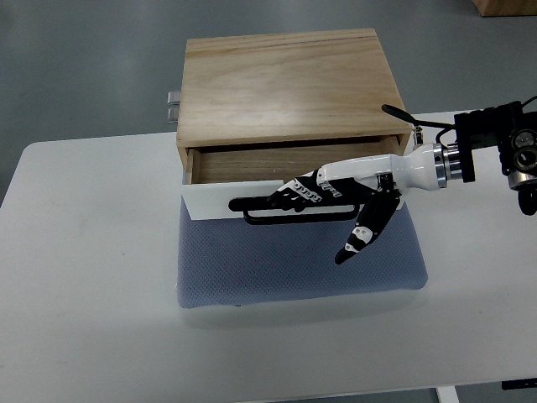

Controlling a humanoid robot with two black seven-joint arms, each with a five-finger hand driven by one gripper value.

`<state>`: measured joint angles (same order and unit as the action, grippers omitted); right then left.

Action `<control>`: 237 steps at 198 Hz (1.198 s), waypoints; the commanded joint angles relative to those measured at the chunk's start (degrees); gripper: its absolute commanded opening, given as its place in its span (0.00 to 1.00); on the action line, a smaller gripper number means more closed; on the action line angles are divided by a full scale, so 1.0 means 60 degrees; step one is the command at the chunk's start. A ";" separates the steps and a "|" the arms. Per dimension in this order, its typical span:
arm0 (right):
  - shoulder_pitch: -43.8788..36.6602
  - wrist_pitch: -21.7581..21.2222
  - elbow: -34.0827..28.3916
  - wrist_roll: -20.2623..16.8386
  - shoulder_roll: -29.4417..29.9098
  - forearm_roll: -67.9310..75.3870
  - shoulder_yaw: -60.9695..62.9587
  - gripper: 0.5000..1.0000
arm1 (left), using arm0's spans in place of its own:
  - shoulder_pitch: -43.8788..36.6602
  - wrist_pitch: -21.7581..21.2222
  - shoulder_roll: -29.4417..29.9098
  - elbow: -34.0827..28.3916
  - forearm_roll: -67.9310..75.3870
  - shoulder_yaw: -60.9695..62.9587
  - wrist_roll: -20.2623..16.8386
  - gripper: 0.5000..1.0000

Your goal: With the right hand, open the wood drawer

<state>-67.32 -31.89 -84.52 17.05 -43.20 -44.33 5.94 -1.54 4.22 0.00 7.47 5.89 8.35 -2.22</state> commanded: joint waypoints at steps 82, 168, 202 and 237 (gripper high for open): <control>0.0000 -0.0519 -0.0342 -0.0058 -0.1310 0.1001 0.2130 0.91 | 0.0007 0.0000 0.0000 0.0000 0.0000 0.0000 0.0003 1.00; 0.0161 -0.0519 0.3584 0.0059 -0.2219 0.5499 0.3039 0.91 | -0.0007 0.0000 0.0000 0.0000 0.0000 0.0000 0.0003 1.00; 0.0922 -0.0519 0.6030 -0.0014 -0.1721 0.7418 0.2995 0.90 | -0.0007 0.0000 0.0000 0.0000 0.0000 0.0000 -0.0011 1.00; 0.1801 -0.0519 0.8593 -0.0072 -0.0652 0.9732 0.2951 0.90 | 0.0008 0.0000 0.0000 0.0000 0.0000 0.0000 -0.0011 1.00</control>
<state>-59.58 -34.99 -40.90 16.81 -51.10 6.45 23.88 -1.52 4.22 0.00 7.47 5.89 8.35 -2.21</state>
